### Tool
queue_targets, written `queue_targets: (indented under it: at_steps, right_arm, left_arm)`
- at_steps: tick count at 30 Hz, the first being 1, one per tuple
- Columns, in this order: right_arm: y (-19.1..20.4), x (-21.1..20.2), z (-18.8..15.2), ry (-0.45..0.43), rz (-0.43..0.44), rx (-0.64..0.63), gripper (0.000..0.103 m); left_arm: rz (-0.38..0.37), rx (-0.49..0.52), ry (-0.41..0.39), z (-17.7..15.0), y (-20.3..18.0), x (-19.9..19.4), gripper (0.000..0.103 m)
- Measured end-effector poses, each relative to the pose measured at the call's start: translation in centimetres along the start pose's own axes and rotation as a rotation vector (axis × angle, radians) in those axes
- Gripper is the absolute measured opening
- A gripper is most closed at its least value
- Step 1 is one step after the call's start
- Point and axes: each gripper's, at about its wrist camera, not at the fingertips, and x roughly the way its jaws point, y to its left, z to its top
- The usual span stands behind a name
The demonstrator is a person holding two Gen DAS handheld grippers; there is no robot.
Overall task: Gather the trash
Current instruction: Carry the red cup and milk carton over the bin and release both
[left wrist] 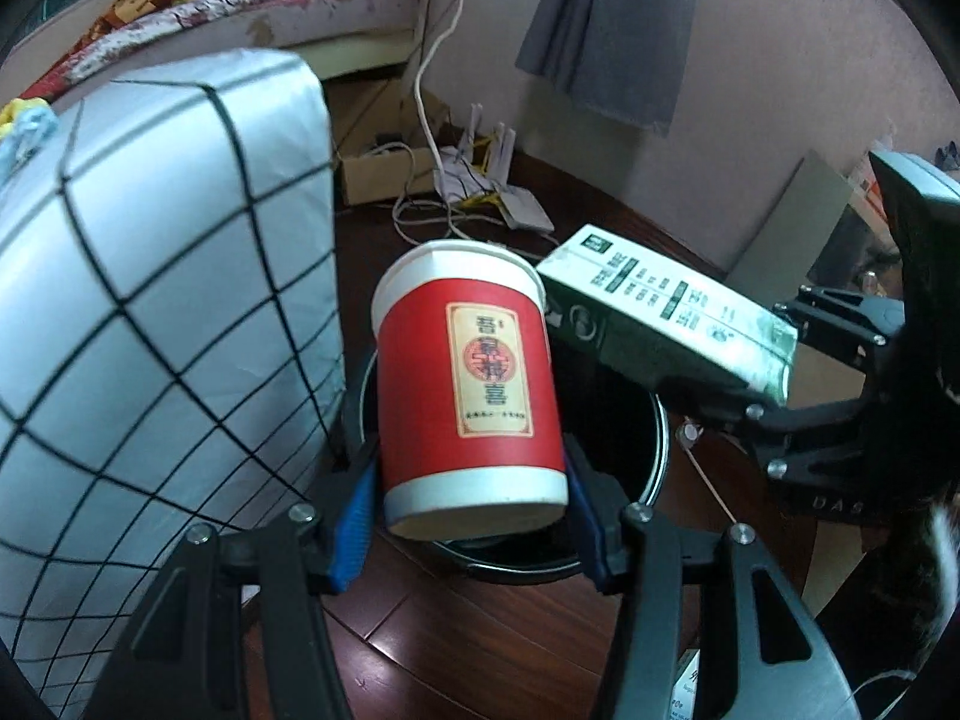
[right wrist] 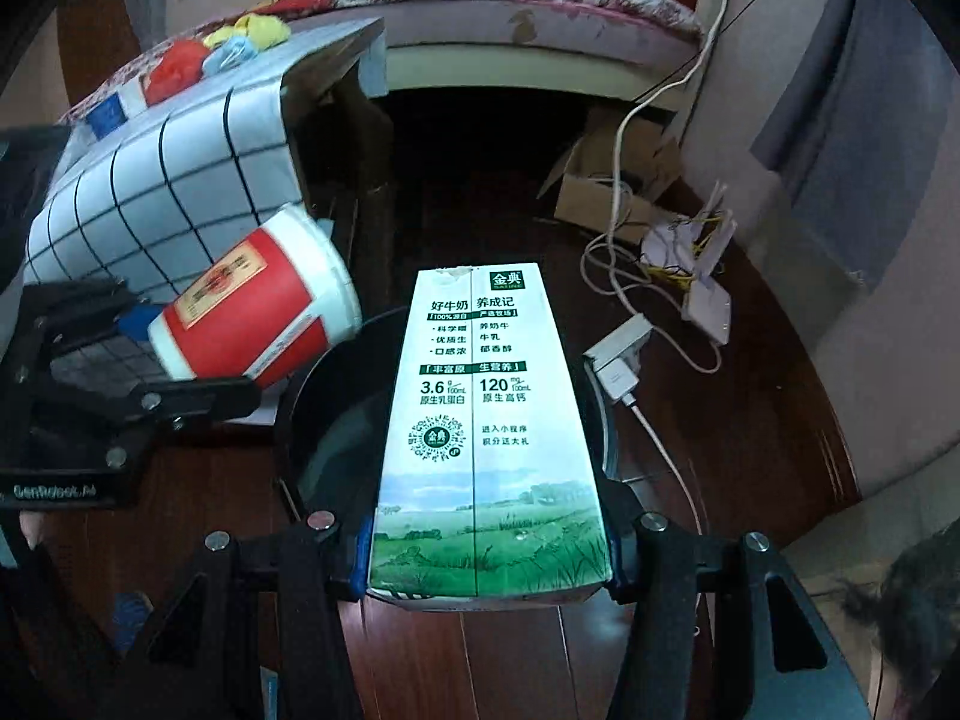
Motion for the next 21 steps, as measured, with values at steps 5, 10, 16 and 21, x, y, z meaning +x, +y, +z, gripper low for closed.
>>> queue_targets:
  at_steps: [5, 10, 16, 21]
  right_arm:
    - [0.0, 1.7, -0.1, 0.030, -0.020, -0.026, 0.069]
    - [-2.0, 2.7, -0.4, 0.073, -0.103, 0.050, 0.097]
    - [-3.4, 1.9, -0.6, 0.074, -0.136, 0.118, 0.098]
    - [-2.9, 0.9, 0.0, 0.035, -0.146, 0.135, 0.102]
  left_arm:
    - [-0.004, 0.003, 0.032, 0.6, -0.2, 1.4, 0.072]
    - [0.066, -0.041, 0.016, -0.4, 0.3, 1.3, 0.098]
    - [0.184, -0.070, -0.014, -1.3, 1.1, 0.2, 0.102]
    - [0.212, -0.086, -0.048, -1.3, 1.5, -1.4, 0.102]
